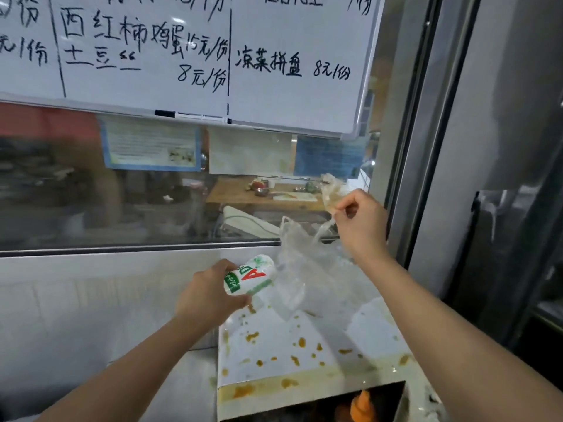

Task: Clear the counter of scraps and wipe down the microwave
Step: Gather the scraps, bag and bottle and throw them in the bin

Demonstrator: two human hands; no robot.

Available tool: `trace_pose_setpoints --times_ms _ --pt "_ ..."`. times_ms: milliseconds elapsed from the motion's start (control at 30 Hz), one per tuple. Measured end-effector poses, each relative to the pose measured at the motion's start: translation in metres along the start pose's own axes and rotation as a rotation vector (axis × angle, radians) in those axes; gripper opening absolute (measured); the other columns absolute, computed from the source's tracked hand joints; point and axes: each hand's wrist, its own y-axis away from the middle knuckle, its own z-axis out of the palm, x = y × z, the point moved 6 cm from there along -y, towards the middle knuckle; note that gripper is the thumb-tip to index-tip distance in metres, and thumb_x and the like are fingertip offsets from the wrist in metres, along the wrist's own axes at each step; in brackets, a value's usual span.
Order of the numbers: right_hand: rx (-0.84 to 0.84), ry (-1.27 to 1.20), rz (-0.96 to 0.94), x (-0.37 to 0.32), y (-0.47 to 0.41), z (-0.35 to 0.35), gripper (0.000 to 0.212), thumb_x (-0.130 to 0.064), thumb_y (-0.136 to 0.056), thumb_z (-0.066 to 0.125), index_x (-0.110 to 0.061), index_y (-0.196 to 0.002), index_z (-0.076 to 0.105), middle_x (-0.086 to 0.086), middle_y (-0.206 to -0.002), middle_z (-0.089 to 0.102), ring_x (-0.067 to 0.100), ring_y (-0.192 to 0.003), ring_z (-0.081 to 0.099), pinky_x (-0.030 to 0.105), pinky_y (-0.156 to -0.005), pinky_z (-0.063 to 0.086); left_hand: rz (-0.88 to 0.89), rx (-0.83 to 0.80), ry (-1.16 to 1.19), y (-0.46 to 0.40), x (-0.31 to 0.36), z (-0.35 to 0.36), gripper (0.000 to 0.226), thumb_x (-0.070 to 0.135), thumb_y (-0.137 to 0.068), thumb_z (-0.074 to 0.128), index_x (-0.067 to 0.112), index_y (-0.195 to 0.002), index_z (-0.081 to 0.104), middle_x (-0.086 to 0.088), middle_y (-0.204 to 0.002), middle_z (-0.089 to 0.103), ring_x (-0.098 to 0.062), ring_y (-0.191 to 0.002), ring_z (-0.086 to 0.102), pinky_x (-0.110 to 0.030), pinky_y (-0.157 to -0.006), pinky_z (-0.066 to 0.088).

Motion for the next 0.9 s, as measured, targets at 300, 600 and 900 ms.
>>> trace_pose_setpoints --times_ms 300,600,900 --pt "-0.485 0.369 0.095 0.074 0.027 0.053 0.021 0.009 -0.082 0.046 0.001 -0.077 0.065 0.018 -0.088 0.067 0.031 -0.086 0.061 0.039 -0.073 0.049 -0.046 -0.032 -0.092 -0.001 -0.005 0.025 0.065 0.050 -0.068 0.076 0.033 -0.123 0.046 0.008 -0.111 0.065 -0.007 -0.081 0.062 -0.019 -0.061 0.052" --pt "-0.838 0.707 -0.096 0.053 0.066 0.049 0.081 -0.063 -0.067 0.067 -0.027 -0.131 0.035 -0.001 -0.132 0.042 0.024 -0.129 0.032 0.043 -0.108 0.019 -0.044 -0.046 -0.077 -0.010 -0.009 0.035 0.064 0.049 -0.069 0.076 0.034 -0.123 0.045 0.006 -0.115 0.064 -0.008 -0.082 0.061 -0.015 -0.057 0.049" --pt "-0.755 0.748 0.314 0.086 0.077 0.010 0.117 -0.067 -0.061 0.073 -0.038 -0.147 -0.001 0.009 -0.154 -0.020 0.033 -0.143 -0.016 0.061 -0.112 0.010 -0.032 -0.037 0.009 -0.018 -0.017 0.037 0.064 0.048 -0.066 0.079 0.033 -0.120 0.048 0.006 -0.109 0.065 -0.011 -0.083 0.063 -0.030 -0.068 0.058"
